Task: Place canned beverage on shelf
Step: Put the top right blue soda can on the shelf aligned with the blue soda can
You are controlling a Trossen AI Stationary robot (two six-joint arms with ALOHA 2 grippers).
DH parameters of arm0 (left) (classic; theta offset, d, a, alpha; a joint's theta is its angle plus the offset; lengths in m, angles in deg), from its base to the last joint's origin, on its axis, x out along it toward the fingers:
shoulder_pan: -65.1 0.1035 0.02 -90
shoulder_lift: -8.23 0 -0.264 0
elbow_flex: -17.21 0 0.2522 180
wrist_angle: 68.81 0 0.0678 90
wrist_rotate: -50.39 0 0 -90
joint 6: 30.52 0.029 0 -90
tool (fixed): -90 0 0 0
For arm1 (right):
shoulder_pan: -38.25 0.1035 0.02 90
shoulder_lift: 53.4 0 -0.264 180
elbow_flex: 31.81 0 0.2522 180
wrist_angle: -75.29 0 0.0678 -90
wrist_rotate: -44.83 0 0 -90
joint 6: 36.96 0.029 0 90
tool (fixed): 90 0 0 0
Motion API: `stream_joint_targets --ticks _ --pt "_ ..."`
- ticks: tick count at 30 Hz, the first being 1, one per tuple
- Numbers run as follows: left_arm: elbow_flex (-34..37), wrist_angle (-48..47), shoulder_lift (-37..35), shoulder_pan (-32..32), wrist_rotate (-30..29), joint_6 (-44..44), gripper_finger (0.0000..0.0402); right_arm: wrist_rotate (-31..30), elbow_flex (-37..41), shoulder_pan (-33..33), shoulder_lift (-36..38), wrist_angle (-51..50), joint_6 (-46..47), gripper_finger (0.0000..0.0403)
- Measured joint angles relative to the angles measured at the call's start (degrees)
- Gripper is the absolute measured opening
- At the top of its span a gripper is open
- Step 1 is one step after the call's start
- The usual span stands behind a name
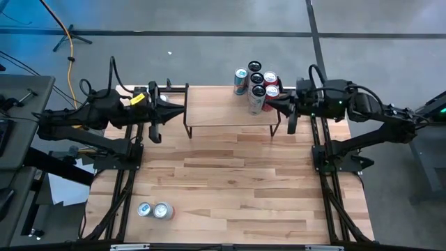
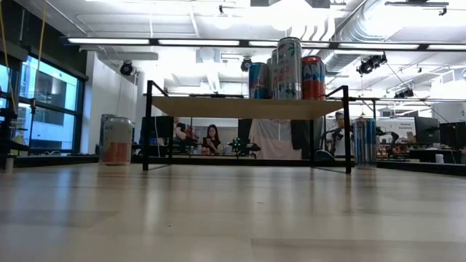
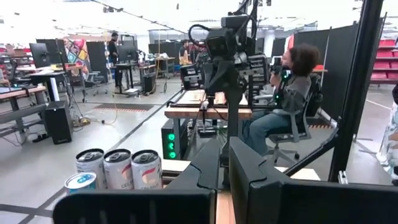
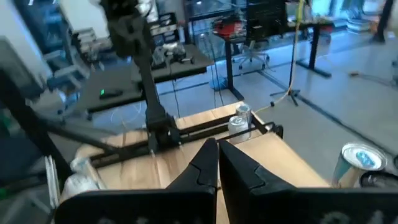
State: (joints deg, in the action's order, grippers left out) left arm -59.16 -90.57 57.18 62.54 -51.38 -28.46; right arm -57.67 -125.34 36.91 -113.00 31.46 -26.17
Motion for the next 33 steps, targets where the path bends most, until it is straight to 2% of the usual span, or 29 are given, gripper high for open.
stream_joint_targets --ticks 3,6,14,18,21,24,26,28,30,31,33 --pt "0.0 -0.4 0.0 0.0 0.0 -0.3 0.0001 -2.9 0.0 0.0 0.0 -0.9 4.5 0.0018" --pt "0.0 -0.5 0.0 0.0 0.0 -1.6 0.0001 -3.4 0.0 0.0 0.0 -2.5 6.7 0.0068" --pt "0.0 -0.4 0.0 0.0 -1.3 -4.2 0.0001 -5.6 0.0 -2.5 -0.2 -3.2 7.3 0.0291" --pt "0.0 -0.6 0.0 0.0 -1.5 -5.0 0.0001 -6.8 0.0 -3.5 -0.4 -4.4 7.2 0.0367" --pt "0.0 -0.7 0.0 0.0 -1.5 -5.0 0.0001 -7.0 0.0 -3.9 -0.4 -4.7 6.9 0.0393" --pt "0.0 -0.8 0.0 0.0 -2.4 -5.0 0.0001 -9.3 0.0 -4.3 -0.3 -4.6 6.8 0.0398" --pt "0.0 -0.8 0.0 0.0 -2.5 -6.0 0.0001 -14.3 0.0 -4.3 -0.3 -4.4 8.8 0.0398" --pt "0.0 -0.8 0.0 0.0 -2.9 -7.3 0.0001 -21.9 0.0 -5.1 -0.4 -4.5 13.0 0.0399" --pt "0.0 -0.8 0.0 0.0 -3.9 -7.9 0.0001 -28.8 -0.8 -8.4 -0.7 -6.8 19.0 0.0399" --pt "0.0 -0.8 0.0 0.0 -4.2 -8.0 0.0001 -29.8 -1.7 -11.1 -1.2 -9.1 21.9 0.0399" --pt "0.0 -0.8 0.0 0.0 -4.4 -8.9 0.0001 -26.6 -4.2 -18.5 -2.4 -14.8 26.1 0.0399"
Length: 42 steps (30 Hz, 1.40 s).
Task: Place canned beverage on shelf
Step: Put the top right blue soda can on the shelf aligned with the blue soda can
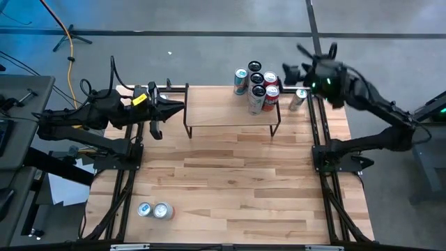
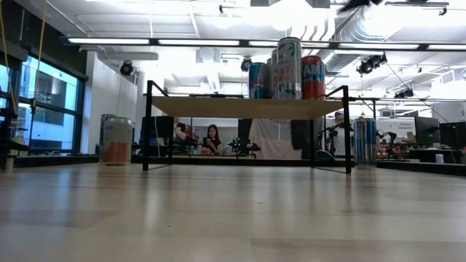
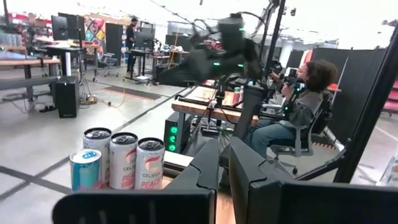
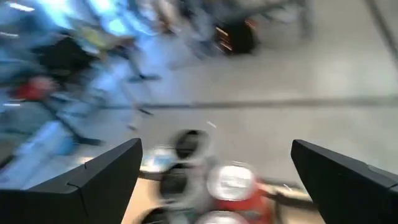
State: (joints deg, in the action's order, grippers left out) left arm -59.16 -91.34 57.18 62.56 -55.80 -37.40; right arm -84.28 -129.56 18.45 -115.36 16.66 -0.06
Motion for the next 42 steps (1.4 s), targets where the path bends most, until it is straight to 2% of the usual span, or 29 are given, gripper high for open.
stream_joint_targets --ticks 4,6,9,13,17,19,25,33,38,42 --pt "0.0 -0.1 0.0 0.2 -0.5 -1.9 0.0001 10.9 -3.8 -15.6 -4.3 -10.8 3.1 0.0399" --pt "0.0 -0.5 0.0 0.4 -0.7 -3.2 0.0001 13.8 -4.0 -22.1 -6.8 -14.0 3.2 0.0399" --pt "0.0 -1.4 0.0 1.0 -0.8 -5.0 0.0001 16.4 -3.6 -28.7 -10.4 -16.5 3.1 0.0399" --pt "0.0 -2.8 0.0 1.1 -0.8 -5.1 0.0001 18.0 -1.8 -34.1 -15.4 -20.5 3.2 0.0398" --pt "0.0 -3.2 0.0 1.1 -0.8 -5.2 0.0001 18.1 -1.4 -36.9 -20.2 -25.7 2.6 0.0398" --pt "0.0 -3.3 0.0 1.1 -0.8 -5.7 0.0001 16.5 -1.4 -36.8 -21.9 -27.2 1.8 0.0398" --pt "0.0 -3.5 0.0 1.1 -0.8 -6.5 0.0001 16.7 -1.4 -37.3 -26.4 -29.4 2.0 0.0398" --pt "0.0 -3.4 0.0 1.1 -0.9 -7.0 0.0001 17.2 -1.4 -38.6 -29.7 -29.0 7.9 0.0398" --pt "0.0 -3.4 0.0 1.1 -0.9 -7.0 0.0001 22.0 -1.4 -40.4 -31.2 -29.0 11.3 0.0398" --pt "0.0 -3.4 0.0 1.1 -1.0 -7.0 0.0001 21.7 -1.4 -40.6 -31.6 -28.1 15.1 0.0398"
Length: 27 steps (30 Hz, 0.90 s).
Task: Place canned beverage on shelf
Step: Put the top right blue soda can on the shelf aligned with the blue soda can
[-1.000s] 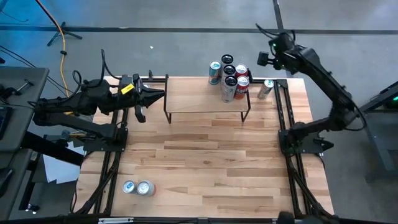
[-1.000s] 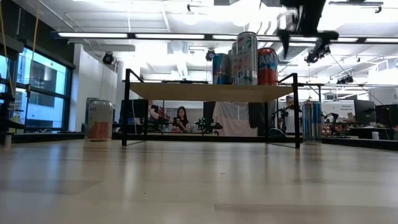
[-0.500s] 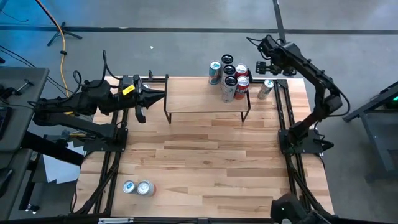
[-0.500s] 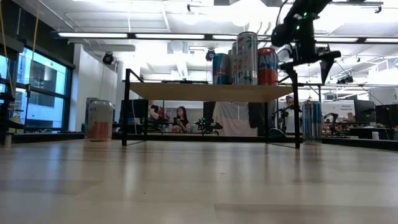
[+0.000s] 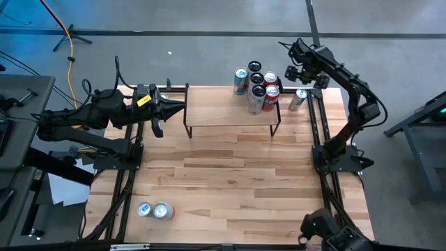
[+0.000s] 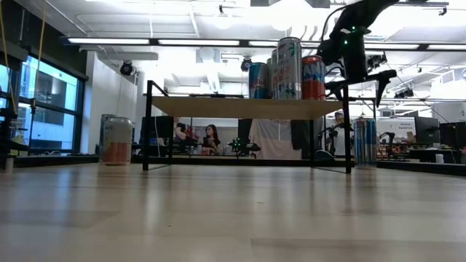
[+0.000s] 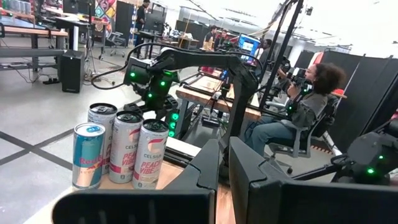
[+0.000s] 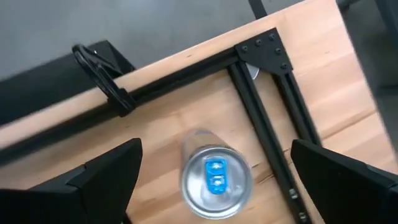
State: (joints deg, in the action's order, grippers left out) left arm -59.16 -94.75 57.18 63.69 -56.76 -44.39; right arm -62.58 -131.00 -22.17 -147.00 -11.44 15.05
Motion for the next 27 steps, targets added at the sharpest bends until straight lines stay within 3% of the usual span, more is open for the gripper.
stream_joint_targets --ticks 11,21,27 --pt "0.0 0.0 0.0 0.0 -0.1 -0.1 0.0001 -4.1 0.0 0.2 -0.2 -3.5 21.3 0.0398" --pt "0.0 -0.3 -0.2 0.0 0.2 0.5 0.0001 -1.6 0.4 1.0 -0.2 -2.2 23.1 0.0398" --pt "0.0 -2.8 -0.2 0.0 0.4 0.4 0.0001 1.2 6.2 2.9 -0.1 -1.4 27.6 0.0398"
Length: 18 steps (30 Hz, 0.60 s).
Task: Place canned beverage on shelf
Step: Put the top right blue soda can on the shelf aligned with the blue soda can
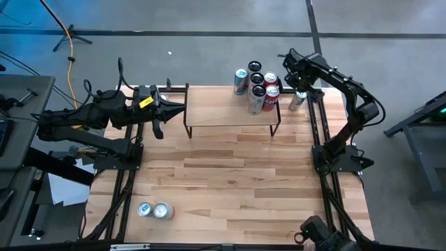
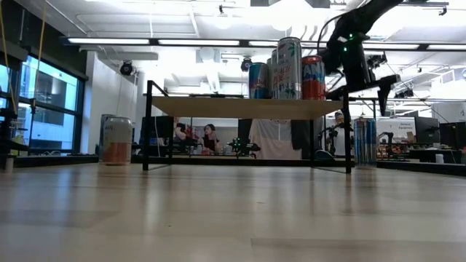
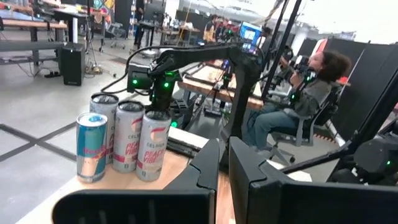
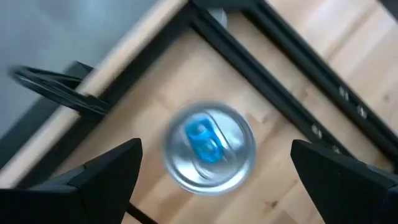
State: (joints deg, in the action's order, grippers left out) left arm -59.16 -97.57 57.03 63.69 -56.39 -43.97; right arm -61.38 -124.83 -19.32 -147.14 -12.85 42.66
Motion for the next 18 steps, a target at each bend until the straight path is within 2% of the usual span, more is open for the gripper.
stream_joint_targets --ticks 3,7,18 --pt "0.0 -0.5 0.0 0.0 0.0 0.0 0.0001 -0.2 0.7 0.0 0.1 2.6 0.2 0.0398" --pt "0.0 -0.5 -0.2 0.0 0.0 0.0 0.0001 -3.5 -0.1 -0.1 0.2 3.5 -2.8 0.0398" --pt "0.0 -0.5 -0.3 0.0 -0.1 0.0 0.0001 -2.2 4.2 -0.6 0.2 8.0 -2.6 0.0398"
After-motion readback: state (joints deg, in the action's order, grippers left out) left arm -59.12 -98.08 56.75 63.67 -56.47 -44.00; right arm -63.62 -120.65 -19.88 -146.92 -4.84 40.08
